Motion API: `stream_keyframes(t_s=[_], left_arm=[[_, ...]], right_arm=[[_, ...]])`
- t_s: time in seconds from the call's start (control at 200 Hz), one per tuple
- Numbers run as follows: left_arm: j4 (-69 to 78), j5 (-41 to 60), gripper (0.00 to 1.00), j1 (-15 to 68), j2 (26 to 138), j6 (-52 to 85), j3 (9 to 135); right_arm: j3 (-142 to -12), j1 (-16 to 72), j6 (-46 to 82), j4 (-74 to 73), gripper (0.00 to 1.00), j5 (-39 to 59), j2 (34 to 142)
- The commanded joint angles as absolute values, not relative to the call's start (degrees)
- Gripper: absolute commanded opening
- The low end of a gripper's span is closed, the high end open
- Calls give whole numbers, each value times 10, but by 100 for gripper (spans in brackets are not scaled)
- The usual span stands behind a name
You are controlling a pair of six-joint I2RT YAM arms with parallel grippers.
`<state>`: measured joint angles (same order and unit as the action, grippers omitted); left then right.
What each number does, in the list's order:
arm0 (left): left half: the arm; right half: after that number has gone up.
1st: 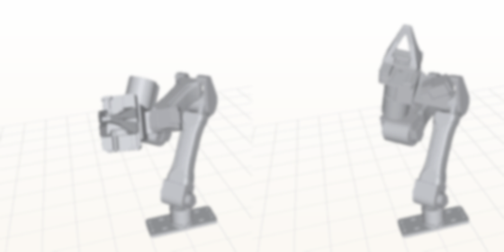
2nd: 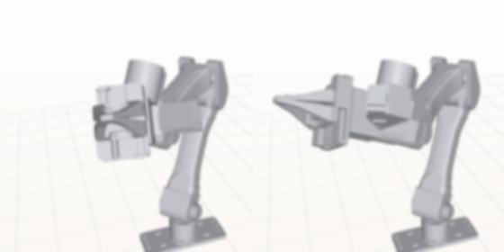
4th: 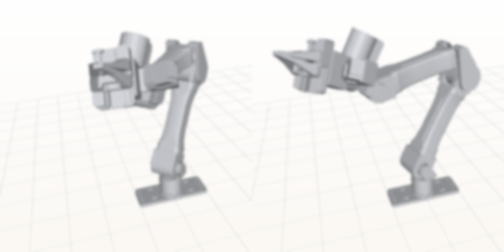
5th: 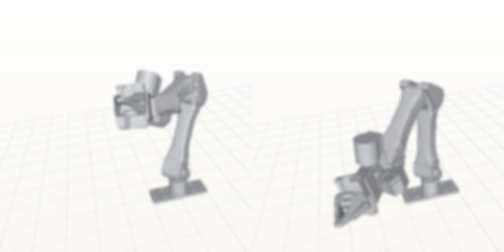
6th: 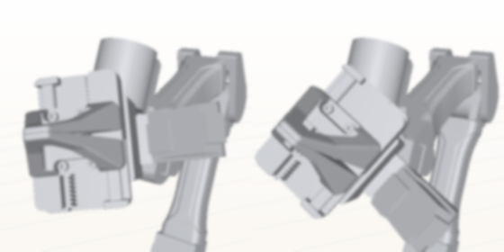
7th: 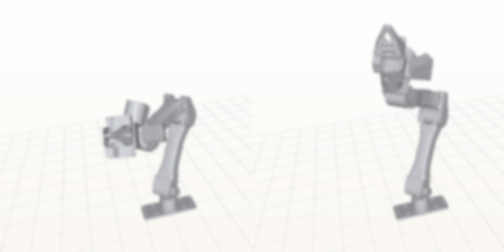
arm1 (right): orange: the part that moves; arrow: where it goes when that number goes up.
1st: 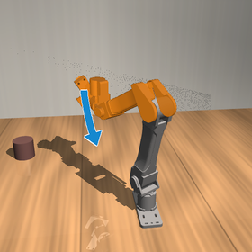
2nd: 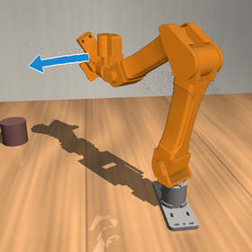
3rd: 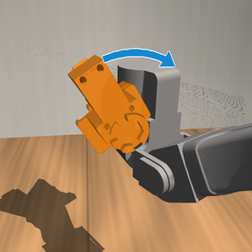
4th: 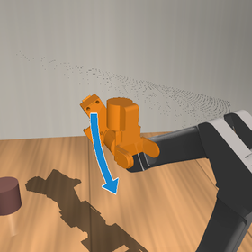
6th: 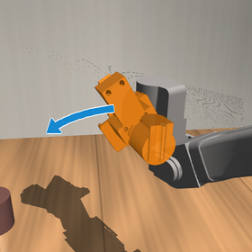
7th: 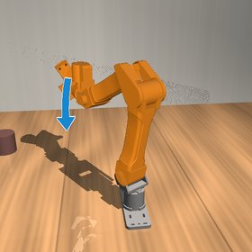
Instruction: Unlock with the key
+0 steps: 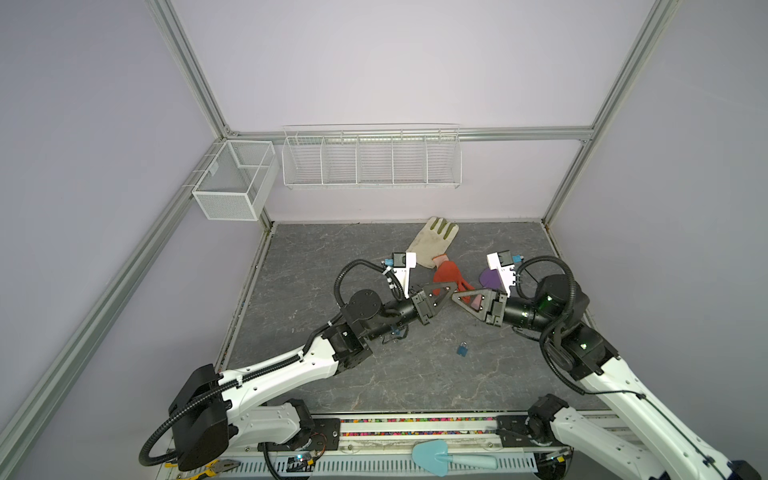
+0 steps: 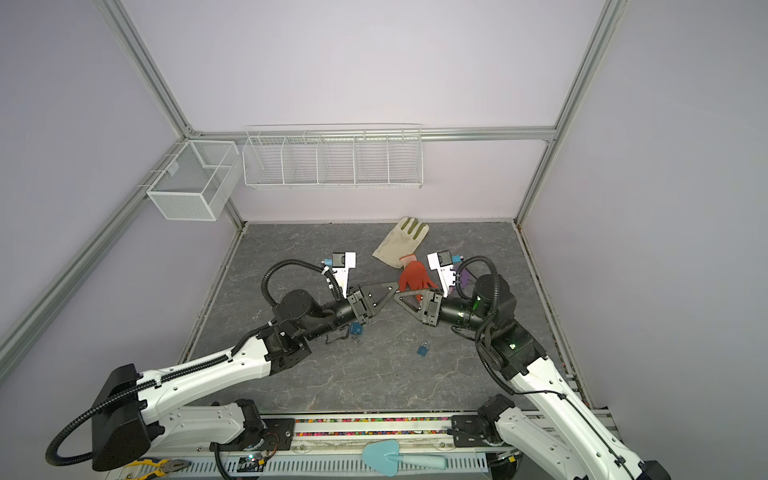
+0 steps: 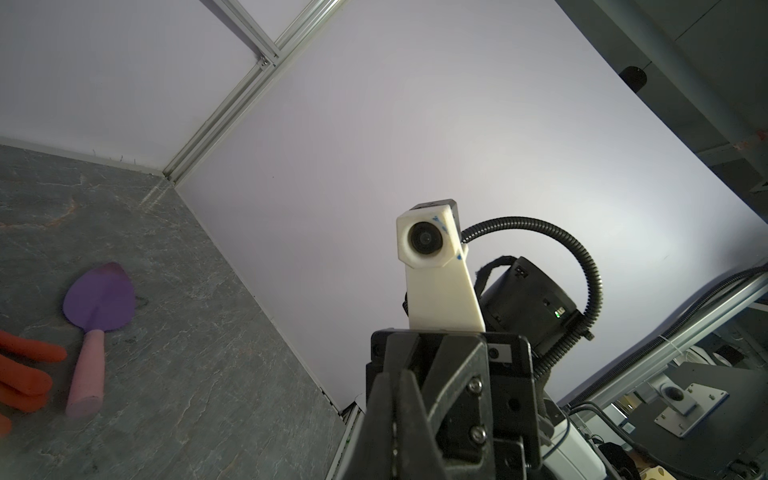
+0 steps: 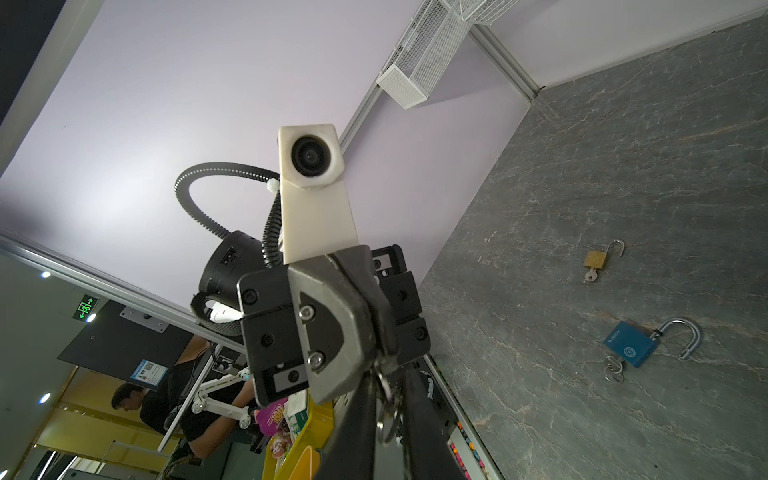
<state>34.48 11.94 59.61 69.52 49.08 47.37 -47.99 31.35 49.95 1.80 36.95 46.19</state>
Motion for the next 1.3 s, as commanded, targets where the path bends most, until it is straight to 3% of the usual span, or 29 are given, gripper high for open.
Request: stream_keyframes(t_s=[0.0, 0.275, 0.515, 0.62, 0.715, 1.004, 1.294], left_arm=[[347, 141, 0, 597, 699, 491, 494], [335, 144, 0, 597, 699, 486, 496], [311, 131, 0, 597, 693, 467, 507], [292, 115, 29, 596, 688, 457, 516], [270, 99, 41, 594, 682, 449, 519], [180, 41, 47, 588, 662, 437, 514], [-39, -31, 51, 604, 717, 423, 575]], right_arm=[[-471, 307, 505, -6, 16, 371, 461], [-472, 306, 498, -2, 6, 369, 463], [-470, 302, 483, 29, 6, 357, 458], [-466, 296, 478, 52, 6, 353, 455], [-457, 285, 476, 74, 6, 353, 448], [-431, 217, 464, 163, 6, 360, 420], [-408, 127, 406, 352, 6, 323, 414]])
